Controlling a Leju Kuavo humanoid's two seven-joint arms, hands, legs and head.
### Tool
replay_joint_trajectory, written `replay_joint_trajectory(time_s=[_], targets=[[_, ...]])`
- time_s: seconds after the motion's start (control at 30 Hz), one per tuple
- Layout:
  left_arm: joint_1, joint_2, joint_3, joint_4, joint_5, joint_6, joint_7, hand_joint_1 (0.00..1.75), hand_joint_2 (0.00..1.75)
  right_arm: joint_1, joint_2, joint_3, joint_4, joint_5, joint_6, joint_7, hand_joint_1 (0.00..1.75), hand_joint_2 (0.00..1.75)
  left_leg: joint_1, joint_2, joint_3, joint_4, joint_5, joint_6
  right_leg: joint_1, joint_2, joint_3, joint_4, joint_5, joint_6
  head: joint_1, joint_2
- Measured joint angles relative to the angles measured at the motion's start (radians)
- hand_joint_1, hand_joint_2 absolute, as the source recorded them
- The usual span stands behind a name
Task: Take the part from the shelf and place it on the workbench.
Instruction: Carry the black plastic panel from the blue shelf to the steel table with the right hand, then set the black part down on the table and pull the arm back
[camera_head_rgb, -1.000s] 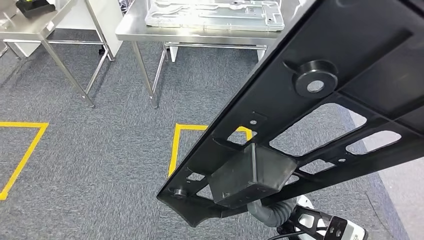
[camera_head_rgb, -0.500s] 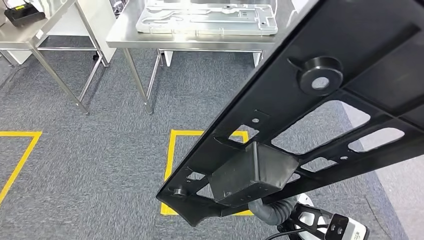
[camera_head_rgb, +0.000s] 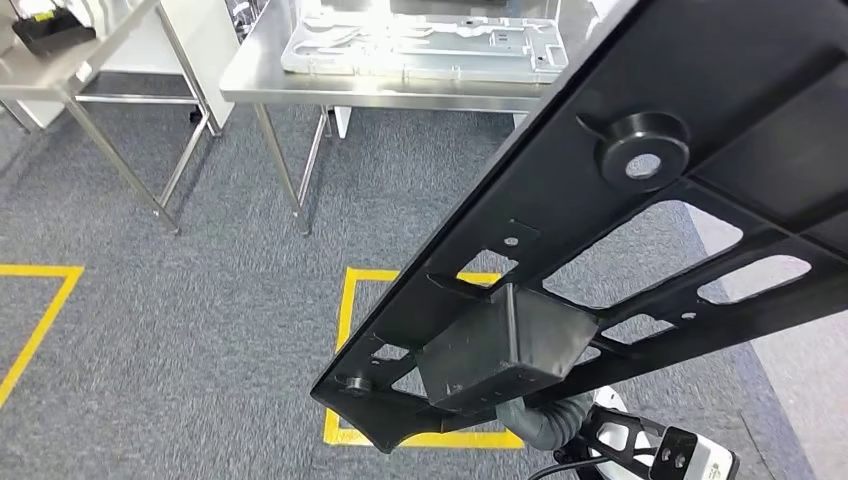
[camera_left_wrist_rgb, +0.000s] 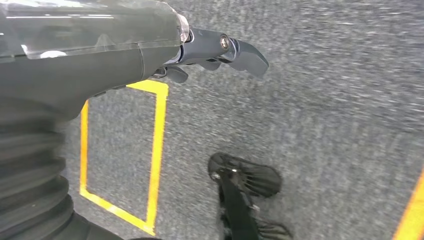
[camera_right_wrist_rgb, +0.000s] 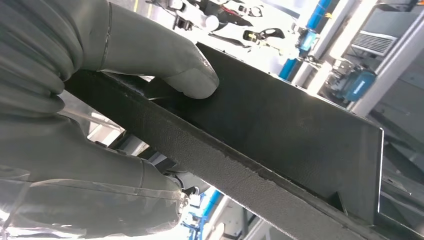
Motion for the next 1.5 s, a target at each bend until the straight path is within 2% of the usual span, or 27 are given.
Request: replay_joint_trajectory(time_s=[0.07, 0.17, 0.23, 0.3, 0.33, 0.37, 0.4, 0.47, 0.5, 0.57, 0.67, 0.73, 0.8, 0.83, 0.87, 0.9, 0.97, 1.0, 1.03, 1.13, 1.2, 1.23, 1.3, 1.33, 1.37, 1.4, 1.5], targets=[[-0.001, 0.0, 0.0, 0.0, 0.0, 0.0, 0.001, 0.0, 1.75, 0.001, 0.0, -0.001, -0.001, -0.003, 0.0, 0.0, 1.75, 1.75, -0.001, 0.002, 0.011, 0.007, -0.003, -0.015, 0.005, 0.002, 0.008, -0.019, -0.012, -0.018, 0.0, 0.0], [-0.003, 0.0, 0.0, 0.0, 0.001, 0.0, 0.001, 0.0, 1.75, 0.003, 0.0, -0.002, -0.004, -0.017, 0.01, 0.0, 1.75, 1.75, 0.001, 0.004, 0.009, 0.05, -0.016, -0.03, 0.002, 0.009, 0.04, -0.029, -0.007, -0.041, 0.0, 0.0], [-0.006, 0.0, 0.0, 0.0, 0.002, 0.002, 0.001, 0.0, 1.75, 0.004, 0.0, -0.003, -0.006, -0.024, 0.021, 0.0, 1.75, 1.75, 0.003, 0.004, -0.045, 0.148, -0.057, -0.035, 0.004, 0.011, 0.057, -0.031, -0.016, -0.05, 0.0, 0.0], [-0.004, 0.0, 0.001, 0.0, 0.005, 0.003, 0.001, 0.0, 1.75, 0.009, 0.0, -0.004, -0.006, -0.024, 0.028, 0.0, 1.75, 1.75, 0.004, 0.004, -0.129, 0.263, -0.108, -0.038, 0.009, 0.016, 0.066, -0.031, -0.027, -0.056, 0.0, 0.0], [-0.002, 0.0, 0.001, 0.0, 0.006, 0.003, 0.0, 0.0, 1.75, 0.011, 0.0, -0.005, -0.006, -0.022, 0.031, 0.0, 1.75, 1.75, 0.003, 0.004, -0.157, 0.288, -0.115, -0.038, 0.011, 0.02, 0.072, -0.031, -0.033, -0.057, 0.0, 0.0], [0.001, 0.0, 0.001, 0.0, 0.007, 0.003, 0.0, 0.0, 1.75, 0.014, 0.0, -0.006, -0.006, -0.019, 0.032, 0.0, 1.75, 1.75, 0.002, 0.003, -0.17, 0.279, -0.101, -0.034, 0.014, 0.023, 0.08, -0.031, -0.04, -0.058, 0.0, 0.0], [0.002, 0.0, 0.002, 0.0, 0.007, 0.003, 0.0, 0.0, 1.75, 0.016, 0.0, -0.007, -0.006, -0.017, 0.033, 0.0, 1.75, 1.75, 0.0, 0.003, -0.163, 0.233, -0.063, -0.028, 0.017, 0.025, 0.091, -0.031, -0.047, -0.058, 0.0, 0.0], [0.004, 0.001, 0.002, 0.0, 0.008, 0.003, -0.001, 0.0, 1.75, 0.017, 0.0, -0.008, -0.008, -0.015, 0.033, 0.0, 1.75, 1.75, -0.008, 0.002, -0.13, 0.107, 0.025, -0.008, 0.021, 0.026, 0.111, -0.032, -0.062, -0.055, 0.0, 0.0], [0.004, 0.002, 0.002, 0.0, 0.009, 0.003, -0.001, 0.0, 1.75, 0.016, 0.0, -0.008, -0.009, -0.015, 0.034, 0.0, 1.75, 1.75, -0.013, 0.0, -0.118, 0.063, 0.042, -0.001, 0.021, 0.027, 0.117, -0.033, -0.068, -0.051, 0.0, 0.0], [0.006, 0.004, 0.002, 0.0, 0.01, 0.003, -0.002, 0.0, 1.75, 0.016, 0.0, -0.01, -0.01, -0.015, 0.035, 0.0, 1.75, 1.75, -0.02, -0.004, -0.109, 0.034, 0.043, 0.009, 0.02, 0.028, 0.125, -0.03, -0.072, -0.039, -0.001, 0.0], [0.008, 0.004, 0.002, -0.001, 0.011, 0.003, -0.002, 0.0, 1.75, 0.013, 0.0, -0.014, -0.012, -0.018, 0.036, 0.0, 1.75, 1.75, -0.013, -0.006, -0.075, 0.01, 0.058, 0.025, 0.02, 0.025, 0.124, 0.011, -0.075, -0.019, -0.001, 0.0], [0.005, 0.003, 0.003, -0.001, 0.013, 0.005, -0.002, 0.0, 1.75, 0.006, 0.0, -0.017, -0.013, -0.02, 0.037, 0.0, 1.75, 1.75, -0.009, -0.004, -0.059, 0.003, 0.056, 0.03, 0.014, 0.019, 0.079, 0.091, -0.116, -0.005, 0.0, 0.0], [0.004, 0.002, 0.003, -0.001, 0.015, 0.007, -0.001, 0.0, 1.75, 0.002, 0.0, -0.018, -0.012, -0.021, 0.037, 0.0, 1.75, 1.75, -0.007, -0.004, -0.054, 0.003, 0.047, 0.029, 0.004, 0.016, -0.003, 0.2, -0.165, 0.006, -0.001, 0.0], [0.005, 0.002, 0.003, -0.001, 0.016, 0.008, 0.0, 0.0, 1.75, 0.002, 0.0, -0.018, -0.011, -0.021, 0.037, 0.0, 1.75, 1.75, -0.005, -0.005, -0.05, 0.003, 0.041, 0.027, -0.001, 0.015, -0.036, 0.233, -0.171, 0.01, -0.001, 0.0], [0.006, 0.002, 0.003, -0.001, 0.017, 0.009, 0.0, 0.0, 1.75, 0.002, 0.0, -0.018, -0.01, -0.021, 0.036, 0.0, 1.75, 1.75, -0.003, -0.005, -0.044, 0.004, 0.035, 0.023, -0.005, 0.013, -0.052, 0.232, -0.156, 0.014, -0.001, 0.0], [0.007, 0.001, 0.003, -0.001, 0.018, 0.009, 0.0, 0.0, 1.75, 0.002, 0.0, -0.018, -0.009, -0.021, 0.035, 0.0, 1.75, 1.75, -0.001, -0.005, -0.035, 0.004, 0.028, 0.019, -0.008, 0.011, -0.049, 0.195, -0.12, 0.017, -0.001, 0.0], [0.007, 0.0, 0.003, -0.001, 0.018, 0.009, 0.0, 0.0, 1.75, 0.001, 0.0, -0.018, -0.008, -0.02, 0.033, 0.0, 1.75, 1.75, 0.004, -0.005, -0.012, 0.005, 0.011, 0.009, -0.013, 0.005, -0.01, 0.069, -0.032, 0.022, 0.0, 0.0], [0.007, -0.001, 0.003, -0.001, 0.019, 0.009, 0.0, 0.0, 1.75, 0.0, 0.0, -0.018, -0.008, -0.019, 0.032, 0.0, 1.75, 1.75, 0.005, -0.005, -0.004, 0.005, 0.004, 0.002, -0.011, 0.001, 0.006, 0.02, -0.013, 0.018, 0.0, 0.0], [0.006, -0.001, 0.004, -0.001, 0.019, 0.009, 0.0, 0.0, 1.75, 0.0, 0.0, -0.018, -0.007, -0.018, 0.031, 0.0, 1.75, 1.75, 0.005, -0.005, 0.0, 0.004, -0.003, -0.006, -0.009, -0.001, 0.015, -0.007, -0.004, 0.011, 0.0, 0.0], [0.004, -0.001, 0.004, -0.001, 0.02, 0.009, 0.0, 0.0, 1.75, -0.001, 0.001, -0.018, -0.008, -0.016, 0.03, 0.0, 1.75, 1.75, 0.006, -0.002, 0.004, 0.021, -0.008, -0.026, -0.005, 0.003, 0.027, -0.018, -0.011, -0.018, -0.001, 0.0], [0.001, -0.001, 0.004, -0.001, 0.02, 0.009, 0.0, 0.0, 1.75, -0.004, 0.002, -0.018, -0.009, -0.016, 0.03, 0.0, 1.75, 1.75, 0.008, -0.001, -0.026, 0.086, -0.011, -0.031, -0.006, 0.004, 0.045, -0.022, -0.02, -0.033, -0.001, 0.0], [-0.001, -0.002, 0.005, -0.001, 0.021, 0.009, -0.001, 0.0, 1.75, -0.005, 0.002, -0.018, -0.009, -0.016, 0.03, 0.0, 1.75, 1.75, 0.009, -0.002, -0.061, 0.143, -0.023, -0.033, -0.005, 0.004, 0.053, -0.024, -0.025, -0.039, -0.001, 0.0], [0.0, -0.002, 0.006, -0.001, 0.021, 0.009, -0.001, 0.0, 1.75, -0.005, 0.003, -0.018, -0.01, -0.016, 0.03, 0.0, 1.75, 1.75, 0.009, -0.002, -0.147, 0.262, -0.072, -0.036, -0.002, 0.006, 0.067, -0.025, -0.038, -0.045, -0.001, 0.0], [0.002, -0.002, 0.007, -0.001, 0.022, 0.009, 0.0, 0.0, 1.75, -0.005, 0.003, -0.018, -0.01, -0.016, 0.03, 0.0, 1.75, 1.75, 0.009, -0.002, -0.183, 0.298, -0.094, -0.037, 0.001, 0.008, 0.076, -0.025, -0.046, -0.047, -0.001, 0.0], [0.005, -0.003, 0.008, -0.001, 0.022, 0.009, 0.0, 0.0, 1.75, -0.004, 0.003, -0.018, -0.01, -0.016, 0.03, 0.0, 1.75, 1.75, 0.009, -0.002, -0.204, 0.305, -0.101, -0.035, 0.003, 0.01, 0.086, -0.025, -0.054, -0.047, -0.001, 0.0], [0.006, -0.003, 0.009, -0.001, 0.023, 0.01, 0.001, 0.0, 1.75, -0.004, 0.003, -0.018, -0.01, -0.015, 0.03, 0.0, 1.75, 1.75, 0.008, -0.002, -0.208, 0.277, -0.085, -0.031, 0.005, 0.012, 0.098, -0.025, -0.063, -0.047, -0.001, 0.0], [0.008, -0.002, 0.012, -0.001, 0.026, 0.013, 0.001, 0.0, 1.75, -0.004, 0.003, -0.018, -0.009, -0.013, 0.029, 0.0, 1.75, 1.75, -0.005, -0.004, -0.172, 0.104, 0.049, -0.005, 0.01, 0.015, 0.133, -0.026, -0.091, -0.042, -0.001, 0.0]])
